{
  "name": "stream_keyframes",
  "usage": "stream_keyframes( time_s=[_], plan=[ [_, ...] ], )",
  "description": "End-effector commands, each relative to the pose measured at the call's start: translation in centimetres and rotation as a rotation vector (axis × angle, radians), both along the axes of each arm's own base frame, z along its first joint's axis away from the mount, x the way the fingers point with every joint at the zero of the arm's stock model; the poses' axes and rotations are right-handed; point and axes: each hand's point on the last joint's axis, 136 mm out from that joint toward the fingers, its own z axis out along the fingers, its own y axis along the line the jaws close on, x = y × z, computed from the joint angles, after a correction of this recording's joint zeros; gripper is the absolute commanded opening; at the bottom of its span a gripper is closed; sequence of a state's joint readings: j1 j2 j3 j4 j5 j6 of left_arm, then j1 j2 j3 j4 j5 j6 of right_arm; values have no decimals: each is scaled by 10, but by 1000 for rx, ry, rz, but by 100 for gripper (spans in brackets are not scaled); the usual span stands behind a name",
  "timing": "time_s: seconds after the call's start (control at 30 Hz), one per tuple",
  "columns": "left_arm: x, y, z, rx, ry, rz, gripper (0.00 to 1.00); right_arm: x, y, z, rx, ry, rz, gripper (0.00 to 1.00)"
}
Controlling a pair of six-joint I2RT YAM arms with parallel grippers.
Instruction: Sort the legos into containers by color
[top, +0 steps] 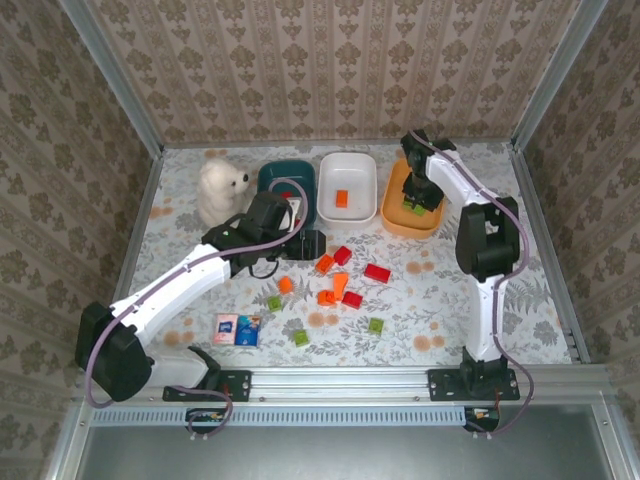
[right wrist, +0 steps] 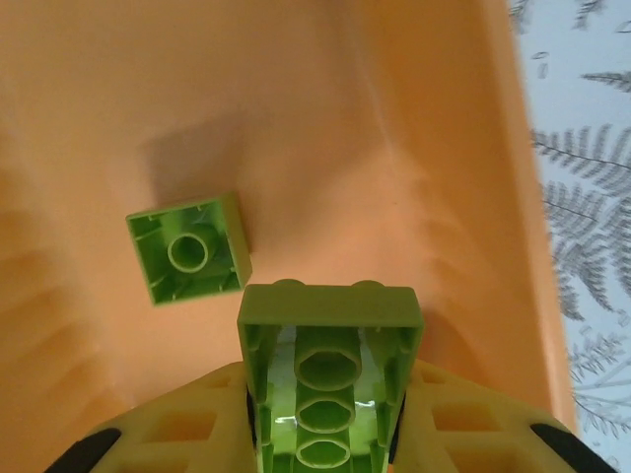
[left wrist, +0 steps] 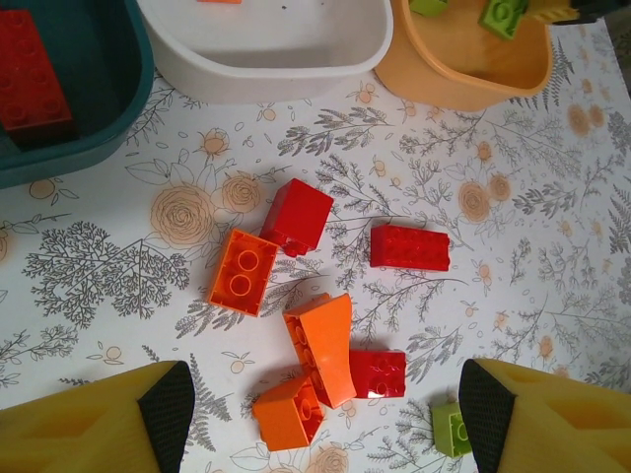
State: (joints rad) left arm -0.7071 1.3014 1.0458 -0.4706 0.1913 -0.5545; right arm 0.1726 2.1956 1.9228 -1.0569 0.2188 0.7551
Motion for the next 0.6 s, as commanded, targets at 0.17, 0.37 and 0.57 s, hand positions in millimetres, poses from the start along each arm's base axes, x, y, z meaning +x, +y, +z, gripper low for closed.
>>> stream_keyframes(
  time_s=[0.17,0.37,0.57],
  plan=[
    [4,-1,1,26,-16,5,74,-21,-15,-19,-102,142,-10,33],
    [-3,2,-13,83,18,0,74,-18,-10,-12,-81,126,7,48],
    [-10,26,-32,195,70,60,74,-4,12,47,-30,-44,108,68]
  ],
)
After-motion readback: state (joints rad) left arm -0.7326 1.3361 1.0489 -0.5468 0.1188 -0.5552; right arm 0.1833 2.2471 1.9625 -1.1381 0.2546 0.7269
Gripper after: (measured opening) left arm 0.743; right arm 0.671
